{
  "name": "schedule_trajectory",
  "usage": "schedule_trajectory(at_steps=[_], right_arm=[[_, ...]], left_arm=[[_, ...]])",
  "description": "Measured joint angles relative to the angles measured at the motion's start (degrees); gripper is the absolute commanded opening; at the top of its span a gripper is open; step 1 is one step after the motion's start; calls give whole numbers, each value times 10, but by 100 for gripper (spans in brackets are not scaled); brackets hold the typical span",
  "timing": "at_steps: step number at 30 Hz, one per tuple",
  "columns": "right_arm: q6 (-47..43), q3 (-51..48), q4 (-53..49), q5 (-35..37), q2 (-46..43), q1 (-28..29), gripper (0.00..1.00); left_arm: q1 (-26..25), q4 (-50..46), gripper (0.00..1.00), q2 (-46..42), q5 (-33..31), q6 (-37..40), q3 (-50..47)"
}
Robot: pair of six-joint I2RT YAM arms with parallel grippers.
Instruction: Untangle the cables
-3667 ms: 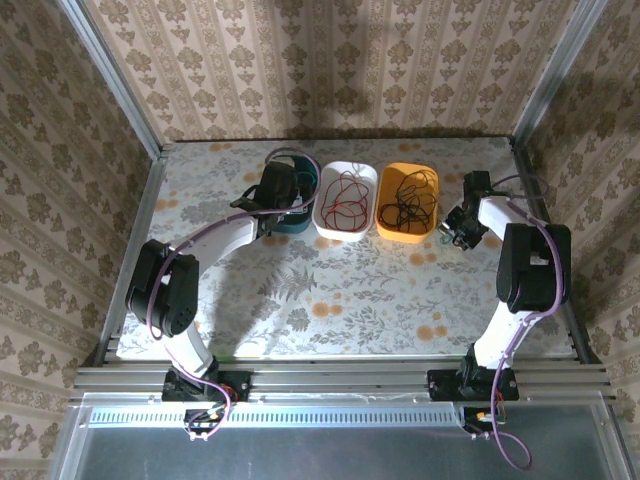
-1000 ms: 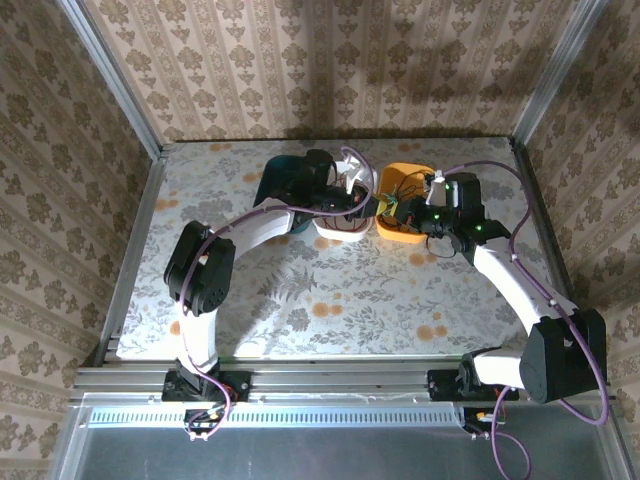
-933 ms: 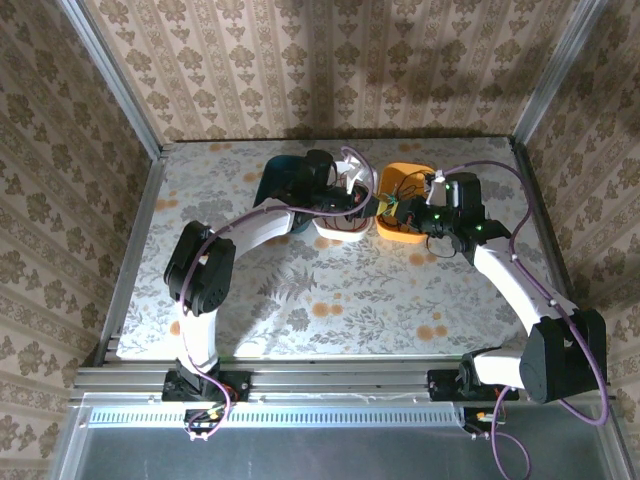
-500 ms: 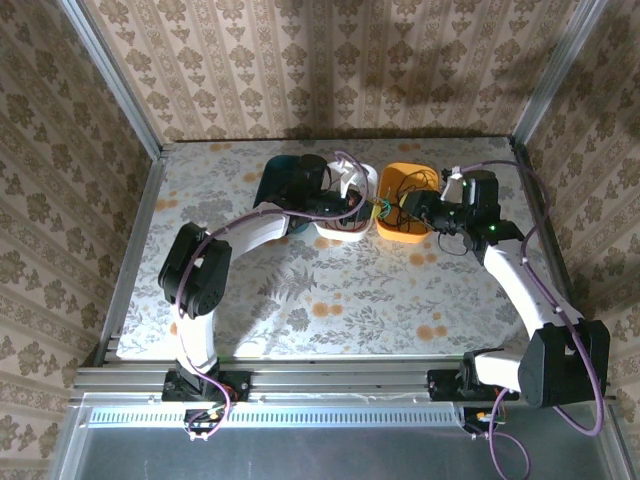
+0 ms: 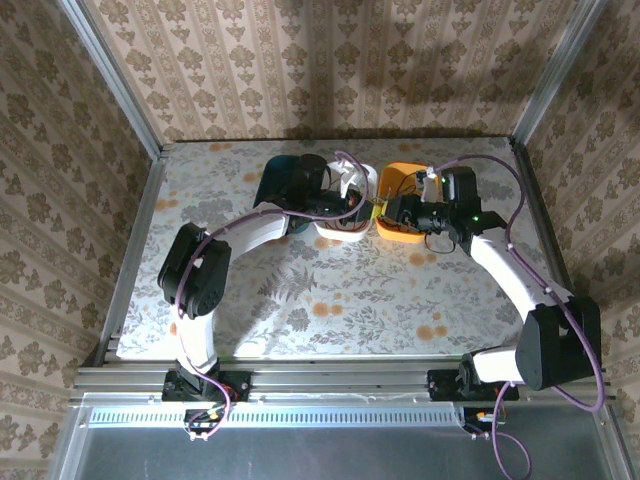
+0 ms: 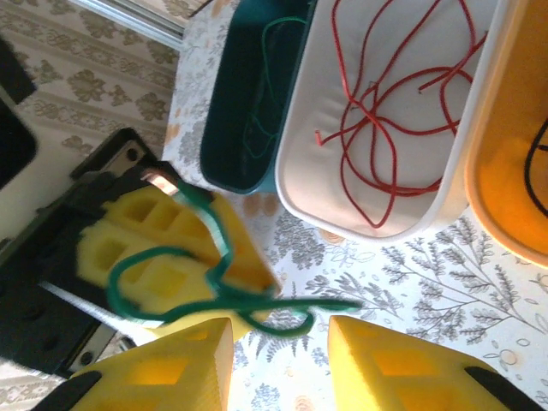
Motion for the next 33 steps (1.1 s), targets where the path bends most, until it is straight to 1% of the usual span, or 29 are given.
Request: schedule_trajectory(at_steps=[4,8,10,13,16,19,21,22,24,25,27,33], right_arm=[[-13,8,-12,17,10,0,35],[-18,16,-16,21,19,1,34],[-18,20,-16,20,30,1,29],[-14,24,-15,12,39,4,16],[-14,28,-12,5,41,6,7],[-16,28,-11,5,41,6,4],[-20,28,-12,5,40,7,3],[-22,28,-13,5,40,7,3],[-28,28,-15,11,38,7,3],[-31,28,-16,15,38,5,3],[-35,25,-17,21,35,3,3],[-43,13,-22,20,9,1,3]], left_arm=[[0,-9,0,-2,3,1,0],[-1,-21,0,-3,5,5,0],[0,-28,0,-3,2,6,0],[0,-40,0,-3,-2,6,0],[1,-43,0,-3,-3,6,0],[3,-45,0,-3,-3,6,0],[4,-45,15,-3,-1,6,0],[4,-45,18,-3,0,7,0],[4,-47,32,-4,11,6,0],[4,-48,37,-5,16,6,0],[4,-47,40,-7,23,5,0],[10,-38,41,-11,35,1,0]])
